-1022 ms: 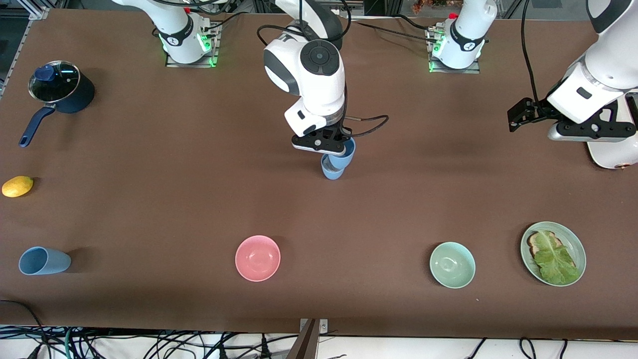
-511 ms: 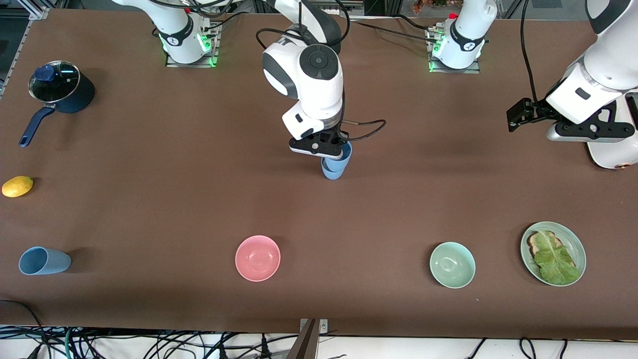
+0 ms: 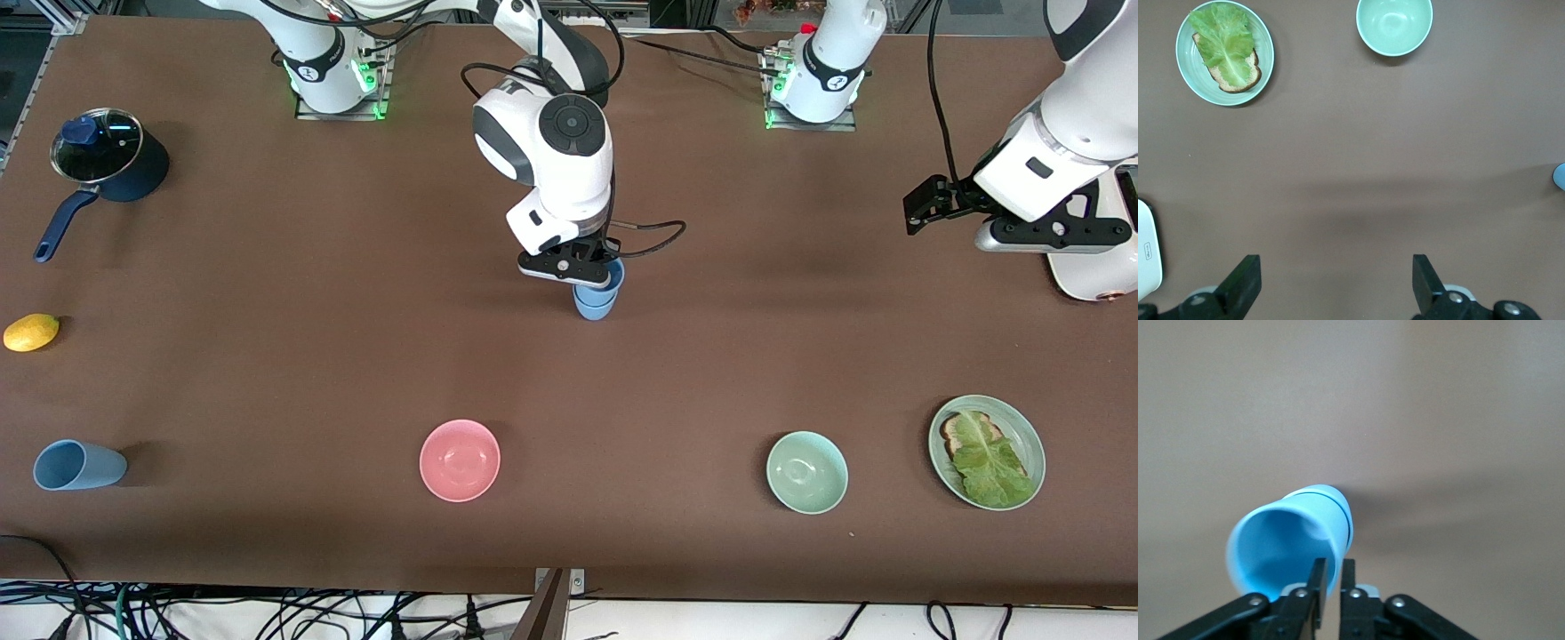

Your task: Stack blue cups with both arms

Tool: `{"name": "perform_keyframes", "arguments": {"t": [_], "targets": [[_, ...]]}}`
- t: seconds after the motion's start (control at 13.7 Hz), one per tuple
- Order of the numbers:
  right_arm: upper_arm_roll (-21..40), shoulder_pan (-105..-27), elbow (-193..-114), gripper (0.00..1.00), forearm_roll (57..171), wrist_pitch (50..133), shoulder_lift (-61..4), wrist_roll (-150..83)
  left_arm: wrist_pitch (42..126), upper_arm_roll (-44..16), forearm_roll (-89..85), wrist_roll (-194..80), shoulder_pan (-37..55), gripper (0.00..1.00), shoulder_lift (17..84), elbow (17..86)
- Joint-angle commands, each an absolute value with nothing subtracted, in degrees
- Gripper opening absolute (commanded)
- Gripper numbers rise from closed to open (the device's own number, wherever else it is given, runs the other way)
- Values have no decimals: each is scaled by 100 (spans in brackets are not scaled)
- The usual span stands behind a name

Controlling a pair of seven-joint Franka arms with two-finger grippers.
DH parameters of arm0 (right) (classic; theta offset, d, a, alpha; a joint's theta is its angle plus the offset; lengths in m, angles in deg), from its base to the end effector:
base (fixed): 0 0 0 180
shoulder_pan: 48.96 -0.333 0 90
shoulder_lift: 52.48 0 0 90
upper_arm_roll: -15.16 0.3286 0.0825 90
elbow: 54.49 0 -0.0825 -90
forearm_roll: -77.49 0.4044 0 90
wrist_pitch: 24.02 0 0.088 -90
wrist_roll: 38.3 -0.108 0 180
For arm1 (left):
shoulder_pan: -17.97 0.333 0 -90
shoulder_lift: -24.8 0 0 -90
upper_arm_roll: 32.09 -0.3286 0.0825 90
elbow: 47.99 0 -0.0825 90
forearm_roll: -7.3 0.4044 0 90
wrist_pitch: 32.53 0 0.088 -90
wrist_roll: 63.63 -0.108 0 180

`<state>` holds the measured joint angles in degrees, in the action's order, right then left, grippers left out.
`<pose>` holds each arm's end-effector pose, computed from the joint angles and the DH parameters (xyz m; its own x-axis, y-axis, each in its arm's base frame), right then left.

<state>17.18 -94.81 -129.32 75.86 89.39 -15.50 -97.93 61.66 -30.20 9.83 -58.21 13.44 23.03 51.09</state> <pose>0.5161 0.5588 0.3669 0.9795 -0.2005 0.0188 -0.2001 -0.9795 -0.0218 0.5629 -0.0591 0.5818 0.9985 -0.0206 -0.0500 -0.0231 -0.9985 -0.0498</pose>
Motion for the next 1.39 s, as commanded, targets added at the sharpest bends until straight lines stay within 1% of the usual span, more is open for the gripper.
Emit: {"name": "perform_keyframes", "arguments": {"t": [0.0,0.15,0.22,0.66,0.95,1.1,1.31], "targets": [[1718,-9380,-12955,100,7520,8901,-1785,-9763,6054,-3033,941,-5765,1304,100,2313,5036],[1718,-9134,-12955,100,7529,8788,-2013,-9685,6054,-3033,941,-5757,1304,100,2313,5036],[1718,-9011,-12964,100,7573,8604,-2205,-9406,6046,-3033,941,-5757,1304,100,2313,5036],[1709,-7580,-13069,100,8047,6891,-3436,-6726,5993,-3033,941,-5765,1313,100,2304,5036],[1718,-6648,-13692,100,8056,6406,-4394,-5390,5949,-3024,941,-5757,1304,100,2304,5027],[1709,-6304,-13737,100,8048,6064,-4623,-4914,5949,-3024,941,-5765,1304,100,2304,5027],[1701,-5899,-13746,100,8013,5895,-4774,-4070,5949,-3033,941,-5765,1304,100,2304,5027]]}}
